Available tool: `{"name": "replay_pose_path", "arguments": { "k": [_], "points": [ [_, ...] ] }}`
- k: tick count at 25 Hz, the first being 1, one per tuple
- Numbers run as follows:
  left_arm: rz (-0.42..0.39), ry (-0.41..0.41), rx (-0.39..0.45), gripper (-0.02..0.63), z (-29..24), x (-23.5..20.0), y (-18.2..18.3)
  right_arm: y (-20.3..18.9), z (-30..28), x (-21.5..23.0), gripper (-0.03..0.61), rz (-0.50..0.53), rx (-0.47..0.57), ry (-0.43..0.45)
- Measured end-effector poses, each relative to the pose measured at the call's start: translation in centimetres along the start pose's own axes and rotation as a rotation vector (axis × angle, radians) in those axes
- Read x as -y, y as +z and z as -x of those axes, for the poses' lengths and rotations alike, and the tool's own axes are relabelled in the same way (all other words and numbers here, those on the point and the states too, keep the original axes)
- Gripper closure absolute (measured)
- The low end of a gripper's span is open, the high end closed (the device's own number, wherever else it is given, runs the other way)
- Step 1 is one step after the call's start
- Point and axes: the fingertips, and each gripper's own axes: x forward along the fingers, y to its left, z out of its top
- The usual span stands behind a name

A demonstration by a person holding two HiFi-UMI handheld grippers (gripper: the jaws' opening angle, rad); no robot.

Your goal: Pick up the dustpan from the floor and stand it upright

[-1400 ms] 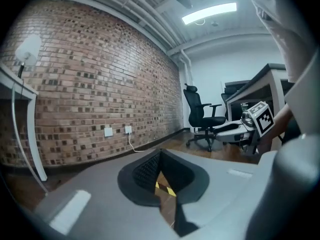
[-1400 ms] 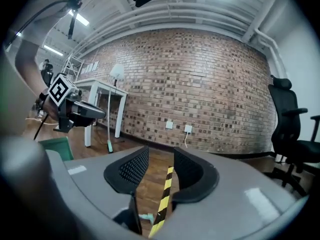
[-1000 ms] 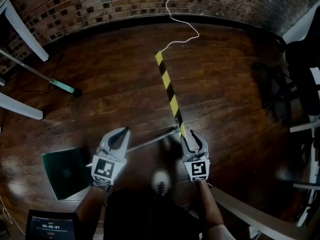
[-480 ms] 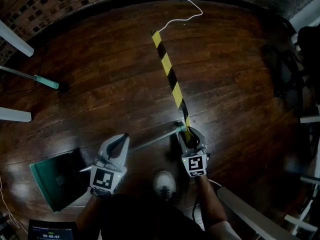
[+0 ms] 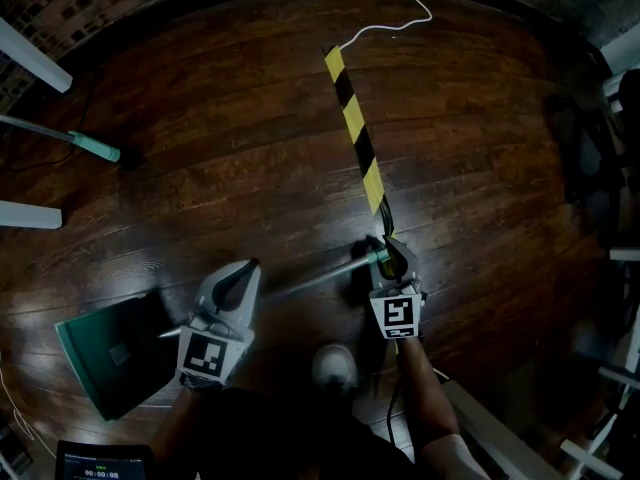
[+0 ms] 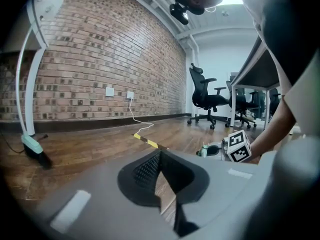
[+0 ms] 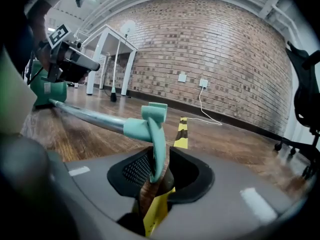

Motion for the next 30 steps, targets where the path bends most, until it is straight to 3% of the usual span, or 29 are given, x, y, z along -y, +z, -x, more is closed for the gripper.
{"name": "replay_pose_path", "arguments": {
  "k": [5, 11, 19, 24, 30],
  "points": [
    [-0.004, 0.016, 0.003, 0.612, 0.6, -0.8, 0.7, 1.6, -0.6, 0.8, 0.495, -0.012, 0.017, -0.038],
    [-0.008, 0.024, 0.035, 0.612, 3.5, -0.4, 4.7, 8.6, 3.2, 4.0, 0.499, -0.006, 0.099, -0.146],
    [0.042, 0.080, 0.063, 0.612, 11.8, 0.8, 16.6, 21.2, 13.7, 6.8, 0.488, 0.052, 0.076, -0.218],
    [0.049, 0.115, 0.074, 0.612, 16.6, 0.9, 27.7, 30.3, 19.9, 7.3, 0.468, 0.102, 0.017, -0.213],
    [0.023, 0.146, 0.085, 0.612, 20.4, 1.0, 39.0, 38.6, 24.3, 7.7, 0.439, 0.168, -0.044, -0.191]
  ]
}}
